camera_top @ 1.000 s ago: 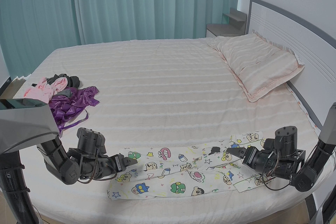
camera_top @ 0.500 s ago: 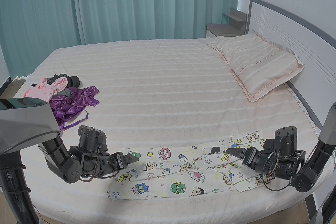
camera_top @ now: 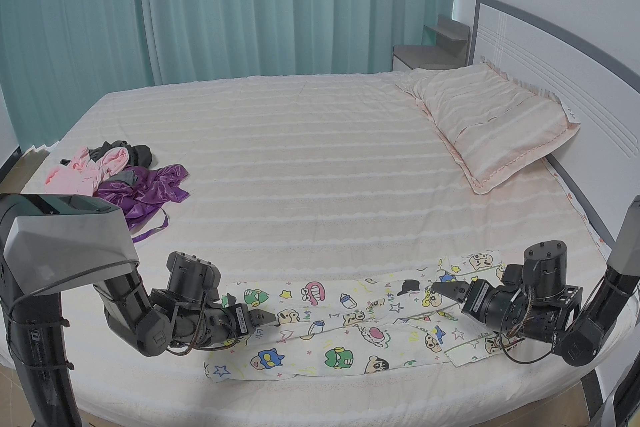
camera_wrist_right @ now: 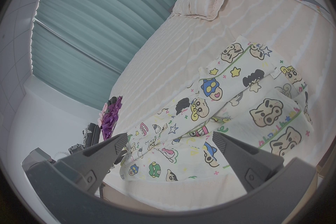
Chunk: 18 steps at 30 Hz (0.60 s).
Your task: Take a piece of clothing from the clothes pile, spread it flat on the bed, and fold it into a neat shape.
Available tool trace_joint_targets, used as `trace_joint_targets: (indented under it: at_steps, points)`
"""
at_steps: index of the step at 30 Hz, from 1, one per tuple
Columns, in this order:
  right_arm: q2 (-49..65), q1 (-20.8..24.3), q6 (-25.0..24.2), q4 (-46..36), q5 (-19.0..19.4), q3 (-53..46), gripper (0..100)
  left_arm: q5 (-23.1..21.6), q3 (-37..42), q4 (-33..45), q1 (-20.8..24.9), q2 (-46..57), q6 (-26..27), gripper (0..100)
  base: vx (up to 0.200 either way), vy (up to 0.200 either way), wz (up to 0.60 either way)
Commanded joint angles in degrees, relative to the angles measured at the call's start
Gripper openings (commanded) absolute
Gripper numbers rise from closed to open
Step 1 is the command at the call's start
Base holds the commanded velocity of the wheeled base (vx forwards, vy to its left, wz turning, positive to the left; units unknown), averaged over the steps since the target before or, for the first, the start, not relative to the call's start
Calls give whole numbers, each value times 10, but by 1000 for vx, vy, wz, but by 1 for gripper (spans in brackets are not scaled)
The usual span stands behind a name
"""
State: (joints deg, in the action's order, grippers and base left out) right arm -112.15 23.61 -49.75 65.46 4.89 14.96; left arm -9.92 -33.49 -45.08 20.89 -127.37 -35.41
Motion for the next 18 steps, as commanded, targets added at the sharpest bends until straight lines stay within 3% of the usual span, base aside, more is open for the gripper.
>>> trace_joint_targets:
  at_steps: [1, 5, 6, 18]
  points:
    - [1, -1, 0, 0, 0, 0, 100, 1, -1, 0, 3, -9, 0, 100, 0, 0, 0]
    - [2, -1, 0, 0, 0, 0, 100, 12, 0, 0, 2, -10, 0, 100, 0, 0, 0]
    - [2, -1, 0, 0, 0, 0, 100, 16, -2, 0, 2, -10, -1, 0, 0, 0, 0]
    - [4, 0, 0, 0, 0, -1, 100, 25, -10, 2, -11, 9, -21, 0, 0, 0, 0]
